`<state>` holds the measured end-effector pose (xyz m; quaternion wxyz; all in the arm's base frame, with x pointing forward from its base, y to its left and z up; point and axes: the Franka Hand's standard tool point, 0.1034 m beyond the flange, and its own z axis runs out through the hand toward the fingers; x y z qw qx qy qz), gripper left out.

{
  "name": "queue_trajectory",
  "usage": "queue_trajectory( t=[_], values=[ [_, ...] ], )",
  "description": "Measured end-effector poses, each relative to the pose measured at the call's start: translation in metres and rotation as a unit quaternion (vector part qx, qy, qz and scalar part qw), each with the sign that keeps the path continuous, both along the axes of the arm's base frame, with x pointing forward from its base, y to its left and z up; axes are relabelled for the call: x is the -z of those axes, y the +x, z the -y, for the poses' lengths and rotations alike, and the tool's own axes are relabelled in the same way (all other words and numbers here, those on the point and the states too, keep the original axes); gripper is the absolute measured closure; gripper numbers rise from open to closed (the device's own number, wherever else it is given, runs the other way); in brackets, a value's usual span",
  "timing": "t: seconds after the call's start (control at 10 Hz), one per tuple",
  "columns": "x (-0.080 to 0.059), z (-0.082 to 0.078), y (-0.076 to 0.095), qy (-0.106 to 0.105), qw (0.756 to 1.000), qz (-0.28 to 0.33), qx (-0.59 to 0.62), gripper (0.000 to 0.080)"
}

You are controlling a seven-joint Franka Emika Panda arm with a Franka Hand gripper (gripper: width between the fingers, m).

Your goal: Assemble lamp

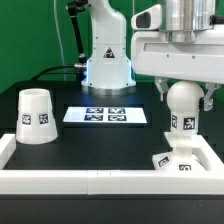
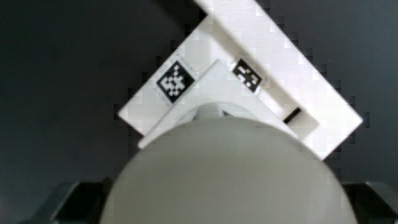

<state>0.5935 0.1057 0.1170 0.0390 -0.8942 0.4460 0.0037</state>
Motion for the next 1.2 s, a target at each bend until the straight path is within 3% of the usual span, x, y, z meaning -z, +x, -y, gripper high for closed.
queue_trajectory(
  t=[0.2,0.4,0.5,0.6,1.0,1.2],
  values=[
    [-0.0012,-0.0073,-0.0013,0.016,0.994,-0.017,0.108,0.0220],
    [0.0011,-0.0019,0.0009,0.030,0.988,-0.022,0.148,0.0220],
    [0.0010,-0.0047,0.0005,0.033,0.986,-0.024,0.163,0.0176],
    [0.0012,-0.0050,0.0003,0.033,0.988,-0.023,0.152,0.0123],
    [-0.0015,-0.0065,0.0005,0.030,0.998,-0.012,0.047,0.0101],
    [-0.0062,-0.0072,0.0004,0.028,0.997,0.000,-0.077,0.0100]
  ],
)
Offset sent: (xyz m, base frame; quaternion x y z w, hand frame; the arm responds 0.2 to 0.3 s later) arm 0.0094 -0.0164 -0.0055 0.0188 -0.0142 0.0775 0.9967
